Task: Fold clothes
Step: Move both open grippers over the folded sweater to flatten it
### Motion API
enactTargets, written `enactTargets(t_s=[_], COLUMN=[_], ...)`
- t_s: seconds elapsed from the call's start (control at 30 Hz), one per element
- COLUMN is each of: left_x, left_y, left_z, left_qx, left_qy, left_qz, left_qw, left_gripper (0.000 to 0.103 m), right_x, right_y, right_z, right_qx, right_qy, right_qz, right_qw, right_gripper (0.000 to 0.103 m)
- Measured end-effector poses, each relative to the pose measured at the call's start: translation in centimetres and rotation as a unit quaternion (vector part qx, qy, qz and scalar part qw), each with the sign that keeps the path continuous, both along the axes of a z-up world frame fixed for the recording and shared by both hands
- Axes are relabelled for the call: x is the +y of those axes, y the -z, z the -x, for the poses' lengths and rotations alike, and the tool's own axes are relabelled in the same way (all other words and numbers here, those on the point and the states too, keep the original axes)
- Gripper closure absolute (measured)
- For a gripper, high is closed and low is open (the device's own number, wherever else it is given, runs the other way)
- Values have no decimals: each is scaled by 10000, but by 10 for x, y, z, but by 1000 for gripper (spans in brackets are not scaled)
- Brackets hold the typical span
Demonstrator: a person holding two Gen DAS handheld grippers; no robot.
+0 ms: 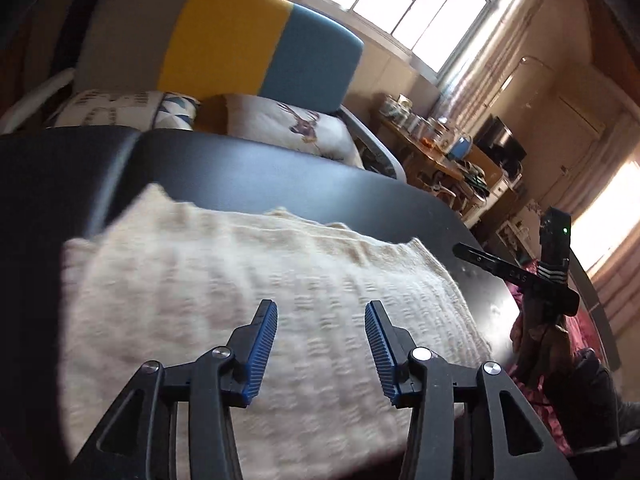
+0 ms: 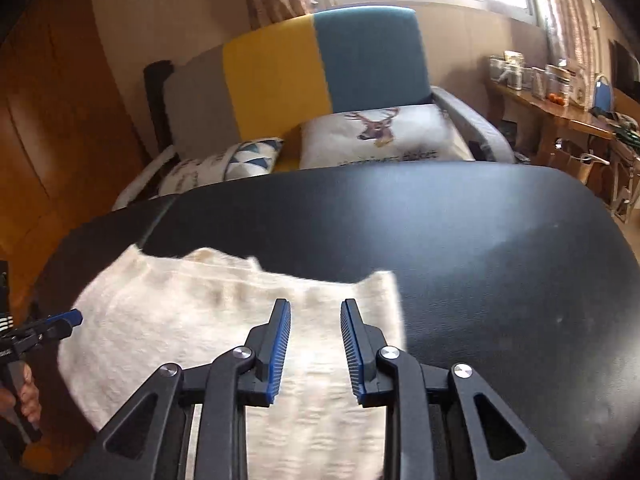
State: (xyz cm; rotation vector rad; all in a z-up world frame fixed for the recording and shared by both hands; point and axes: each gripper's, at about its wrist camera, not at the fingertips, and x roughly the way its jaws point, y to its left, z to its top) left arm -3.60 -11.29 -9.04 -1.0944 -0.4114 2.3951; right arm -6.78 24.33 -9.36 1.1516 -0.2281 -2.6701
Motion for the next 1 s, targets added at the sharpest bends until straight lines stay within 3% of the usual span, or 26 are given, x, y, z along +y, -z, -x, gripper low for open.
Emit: enactTargets(t_s=[0.1, 0.2, 0.33, 0.47, 0.67, 1.0], left_x=[-73, -115, -132, -128, -122, -116], left_y=[1, 18, 42, 58, 71, 78], left_z=[-24, -33, -38, -33, -21, -8], left_qx=[7, -228, -378, -449, -512, -849], left_qy=[-531, -566, -245, 253, 732, 1490], left_qz=[-9, -202, -365, -642, -1144, -1357], left_qw=[9986, 9979, 9983, 9966, 9894, 9758], left_gripper=[50, 49, 51, 51, 52, 57], right_x=[-48, -103, -149, -146, -127, -123], right_y=[2, 16, 36, 52, 61, 63], right_z=[-8, -11, -13, -6, 5, 3], right_qx=[-200, -510, -700, -849, -985, -906], right_qy=[-667, -1270, -1350, -1234, -1021, -931], right_qz=[588, 689, -71, -484, -405, -289], right_qw=[9958, 9882, 9883, 9875, 9890, 9911], right_gripper=[77, 77, 77, 77, 78, 78])
